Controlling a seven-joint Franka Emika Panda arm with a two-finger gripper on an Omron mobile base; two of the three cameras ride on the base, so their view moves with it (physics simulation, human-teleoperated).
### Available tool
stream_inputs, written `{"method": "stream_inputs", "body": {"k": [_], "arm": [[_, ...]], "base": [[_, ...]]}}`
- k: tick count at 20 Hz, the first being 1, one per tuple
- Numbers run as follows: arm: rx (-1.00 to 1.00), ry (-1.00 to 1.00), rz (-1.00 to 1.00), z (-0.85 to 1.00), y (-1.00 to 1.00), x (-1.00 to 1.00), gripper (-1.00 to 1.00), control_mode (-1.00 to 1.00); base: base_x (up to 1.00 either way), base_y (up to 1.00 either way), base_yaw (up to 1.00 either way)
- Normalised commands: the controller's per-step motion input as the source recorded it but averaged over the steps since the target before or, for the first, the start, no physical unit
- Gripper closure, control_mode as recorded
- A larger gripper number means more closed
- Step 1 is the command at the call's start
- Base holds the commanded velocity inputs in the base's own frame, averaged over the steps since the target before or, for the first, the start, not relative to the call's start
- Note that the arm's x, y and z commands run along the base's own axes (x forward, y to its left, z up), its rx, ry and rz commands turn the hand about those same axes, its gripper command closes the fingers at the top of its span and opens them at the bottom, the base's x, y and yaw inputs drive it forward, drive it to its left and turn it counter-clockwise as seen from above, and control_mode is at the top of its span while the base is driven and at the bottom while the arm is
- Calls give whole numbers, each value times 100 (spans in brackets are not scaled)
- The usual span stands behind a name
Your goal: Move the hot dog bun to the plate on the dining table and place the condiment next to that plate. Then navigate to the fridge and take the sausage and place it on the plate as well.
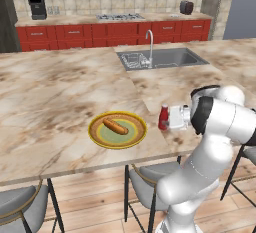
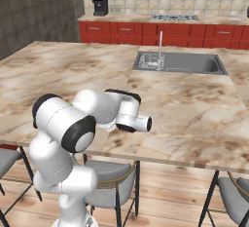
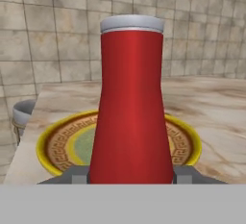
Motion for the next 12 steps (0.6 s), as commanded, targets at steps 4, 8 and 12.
{"method": "stream_inputs", "body": {"k": [4,8,12], "arm": [[0,0,0,-27,0,11,100,-100],[0,0,1,-25,0,21,100,-100],[0,0,0,-24,1,35,100,-100]], "base": [[0,0,0],[0,0,0],[0,0,0]]}}
